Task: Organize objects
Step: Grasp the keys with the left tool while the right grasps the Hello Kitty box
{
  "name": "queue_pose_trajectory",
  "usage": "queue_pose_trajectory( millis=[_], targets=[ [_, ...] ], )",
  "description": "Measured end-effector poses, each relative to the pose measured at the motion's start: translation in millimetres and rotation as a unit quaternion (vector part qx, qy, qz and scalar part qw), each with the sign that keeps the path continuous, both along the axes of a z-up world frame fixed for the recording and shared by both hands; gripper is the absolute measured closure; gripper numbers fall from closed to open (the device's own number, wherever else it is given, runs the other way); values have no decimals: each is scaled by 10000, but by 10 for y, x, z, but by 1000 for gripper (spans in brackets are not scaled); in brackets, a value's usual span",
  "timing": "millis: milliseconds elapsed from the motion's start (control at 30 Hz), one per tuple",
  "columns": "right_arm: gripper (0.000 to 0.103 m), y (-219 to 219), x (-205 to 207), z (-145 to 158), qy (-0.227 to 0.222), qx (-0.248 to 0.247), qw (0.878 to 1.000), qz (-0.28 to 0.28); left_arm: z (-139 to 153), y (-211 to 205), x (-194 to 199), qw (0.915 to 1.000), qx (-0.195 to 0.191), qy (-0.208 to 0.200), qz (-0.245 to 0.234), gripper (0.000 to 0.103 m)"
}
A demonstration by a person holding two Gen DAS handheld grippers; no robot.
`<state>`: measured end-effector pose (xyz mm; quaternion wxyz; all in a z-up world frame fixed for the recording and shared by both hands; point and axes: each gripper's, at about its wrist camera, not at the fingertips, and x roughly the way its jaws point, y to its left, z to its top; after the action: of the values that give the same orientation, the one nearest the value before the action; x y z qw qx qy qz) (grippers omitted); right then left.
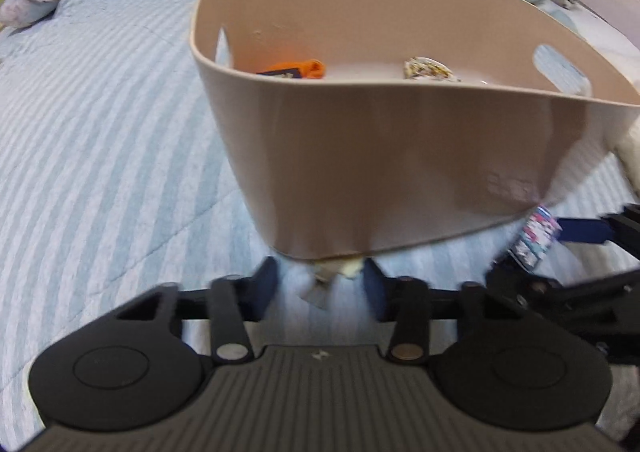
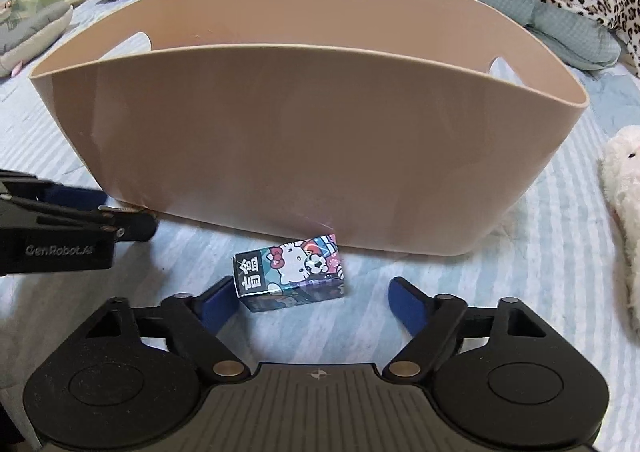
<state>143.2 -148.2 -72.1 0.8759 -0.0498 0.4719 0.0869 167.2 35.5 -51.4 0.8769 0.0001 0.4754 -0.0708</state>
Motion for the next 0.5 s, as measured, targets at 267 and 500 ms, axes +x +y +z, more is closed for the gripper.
queue_pose_trajectory(
  millis=[267,500],
  targets=[
    [56,113,-129,67,-138,27,9998,140,27,64,-89,9996,-198,150,-132,88],
    [56,59,-254,121,-135,-1,9997,213,93,85,-185,9996,-150,151,-179,88]
  ],
)
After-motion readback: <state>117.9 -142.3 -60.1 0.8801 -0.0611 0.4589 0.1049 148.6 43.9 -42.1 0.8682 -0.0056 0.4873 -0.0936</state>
